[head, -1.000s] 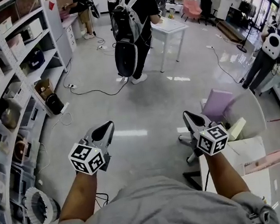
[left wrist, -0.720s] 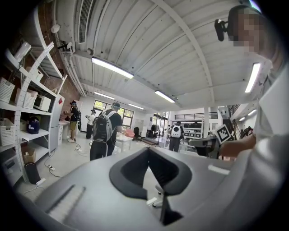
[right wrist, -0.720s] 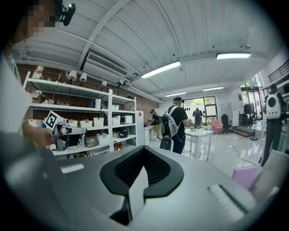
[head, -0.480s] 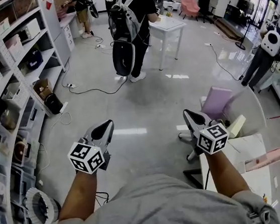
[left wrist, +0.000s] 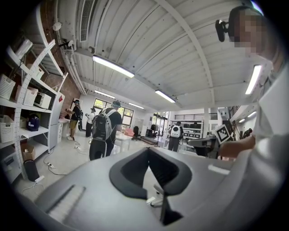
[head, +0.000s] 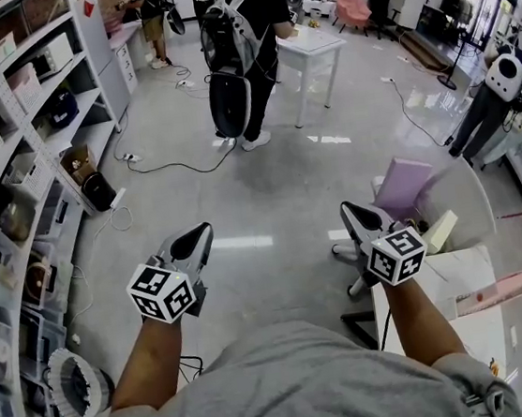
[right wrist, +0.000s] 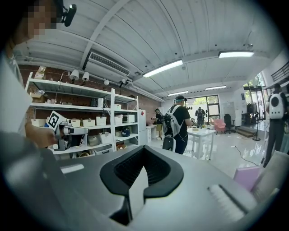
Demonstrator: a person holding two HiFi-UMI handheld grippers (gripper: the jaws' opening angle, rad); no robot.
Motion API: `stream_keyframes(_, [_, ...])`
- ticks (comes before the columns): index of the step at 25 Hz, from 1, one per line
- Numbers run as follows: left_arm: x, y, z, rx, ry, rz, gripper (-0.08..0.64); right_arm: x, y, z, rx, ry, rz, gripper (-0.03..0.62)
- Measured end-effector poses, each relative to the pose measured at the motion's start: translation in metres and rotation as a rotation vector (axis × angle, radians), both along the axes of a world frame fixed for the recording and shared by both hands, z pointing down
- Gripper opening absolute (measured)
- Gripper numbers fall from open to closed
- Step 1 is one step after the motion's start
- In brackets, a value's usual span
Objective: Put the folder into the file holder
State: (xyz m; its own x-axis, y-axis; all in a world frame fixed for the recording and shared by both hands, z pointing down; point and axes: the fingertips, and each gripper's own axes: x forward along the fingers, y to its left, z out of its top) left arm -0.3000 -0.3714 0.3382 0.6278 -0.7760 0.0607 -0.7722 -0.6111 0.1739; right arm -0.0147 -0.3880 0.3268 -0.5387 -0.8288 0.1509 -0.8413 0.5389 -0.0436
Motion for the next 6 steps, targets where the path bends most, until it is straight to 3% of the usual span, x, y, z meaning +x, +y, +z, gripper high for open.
stream_keyframes(6, [-0.0036,0.0014,-0.001,0.0,0.003,0.006,0.06,-0.0061,0.0018,-0.0013,0.001,0.0,-0.004,0.003])
